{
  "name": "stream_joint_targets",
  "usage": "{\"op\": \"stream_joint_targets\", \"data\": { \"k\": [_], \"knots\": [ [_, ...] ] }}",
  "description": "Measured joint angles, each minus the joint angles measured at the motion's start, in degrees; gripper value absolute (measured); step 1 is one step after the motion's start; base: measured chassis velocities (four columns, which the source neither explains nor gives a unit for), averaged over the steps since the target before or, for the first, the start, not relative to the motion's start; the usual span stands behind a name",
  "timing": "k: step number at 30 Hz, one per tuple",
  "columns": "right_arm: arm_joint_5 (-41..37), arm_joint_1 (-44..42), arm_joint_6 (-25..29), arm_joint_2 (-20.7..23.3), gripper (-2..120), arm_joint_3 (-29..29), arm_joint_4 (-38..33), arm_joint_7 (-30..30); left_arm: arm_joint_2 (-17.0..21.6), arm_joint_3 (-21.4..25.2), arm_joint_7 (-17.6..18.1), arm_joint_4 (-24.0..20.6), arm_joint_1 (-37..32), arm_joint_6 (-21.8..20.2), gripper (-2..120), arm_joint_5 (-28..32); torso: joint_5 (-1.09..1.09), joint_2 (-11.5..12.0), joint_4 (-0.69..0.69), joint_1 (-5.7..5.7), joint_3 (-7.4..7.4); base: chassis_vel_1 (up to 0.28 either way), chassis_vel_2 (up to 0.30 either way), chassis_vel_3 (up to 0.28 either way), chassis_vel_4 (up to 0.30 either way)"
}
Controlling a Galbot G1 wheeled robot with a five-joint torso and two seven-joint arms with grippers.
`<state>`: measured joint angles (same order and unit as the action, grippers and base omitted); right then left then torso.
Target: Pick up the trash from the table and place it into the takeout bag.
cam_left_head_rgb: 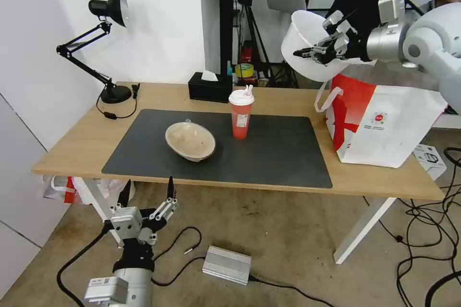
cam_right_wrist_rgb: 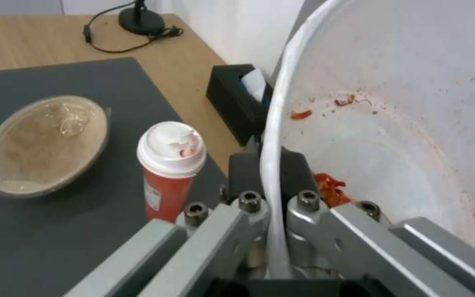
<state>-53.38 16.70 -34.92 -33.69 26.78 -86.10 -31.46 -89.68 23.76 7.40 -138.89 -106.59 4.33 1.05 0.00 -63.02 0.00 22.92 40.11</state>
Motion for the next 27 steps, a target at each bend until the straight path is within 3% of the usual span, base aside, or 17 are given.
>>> {"op": "stream_joint_targets", "data": {
  "k": [27],
  "knots": [
    [-0.06, -1.11, 1.79, 3.16, 0, -2.49, 2.14, -1.00, 0.27, -0.20, -0.08, -0.05, -0.07, -0.01, 100, -0.03, 0.00, 0.00, 0.00, 0.00, 0.00, 0.000, 0.000, 0.000, 0.000]
  ]
}}
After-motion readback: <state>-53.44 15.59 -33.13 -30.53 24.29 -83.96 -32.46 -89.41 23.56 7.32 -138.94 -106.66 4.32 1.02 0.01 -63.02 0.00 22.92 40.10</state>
